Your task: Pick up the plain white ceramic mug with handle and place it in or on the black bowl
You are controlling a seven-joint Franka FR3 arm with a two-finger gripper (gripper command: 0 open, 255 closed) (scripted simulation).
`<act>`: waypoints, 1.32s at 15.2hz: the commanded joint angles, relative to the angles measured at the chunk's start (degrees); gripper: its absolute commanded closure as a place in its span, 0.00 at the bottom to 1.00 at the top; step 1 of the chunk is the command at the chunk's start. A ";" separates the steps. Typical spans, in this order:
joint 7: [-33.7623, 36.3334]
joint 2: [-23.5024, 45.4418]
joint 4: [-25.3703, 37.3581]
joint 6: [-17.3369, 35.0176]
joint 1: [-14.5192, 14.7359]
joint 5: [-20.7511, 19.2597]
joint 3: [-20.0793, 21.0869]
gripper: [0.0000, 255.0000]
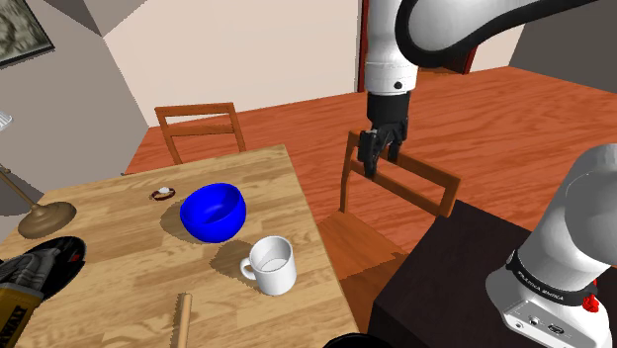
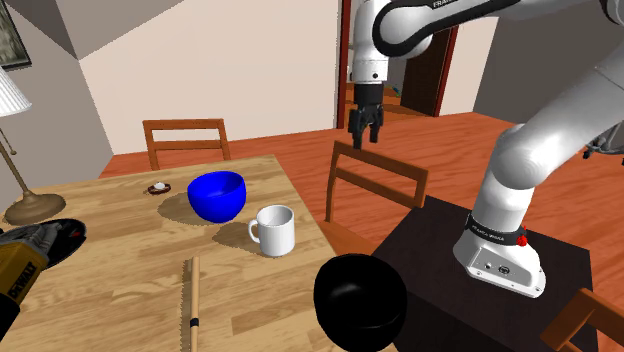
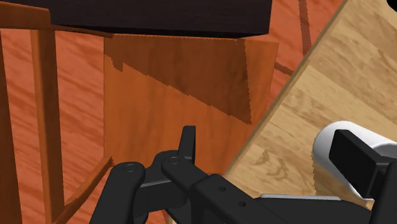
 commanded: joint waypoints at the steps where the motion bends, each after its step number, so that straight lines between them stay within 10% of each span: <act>1: 2.08 3.44 0.90 3.06 0.41 0.36 2.15 0.00; 10: 14.07 22.03 8.73 15.00 1.40 -3.12 11.54 0.00; 20: 31.10 46.12 24.56 21.17 5.92 -17.72 15.02 0.00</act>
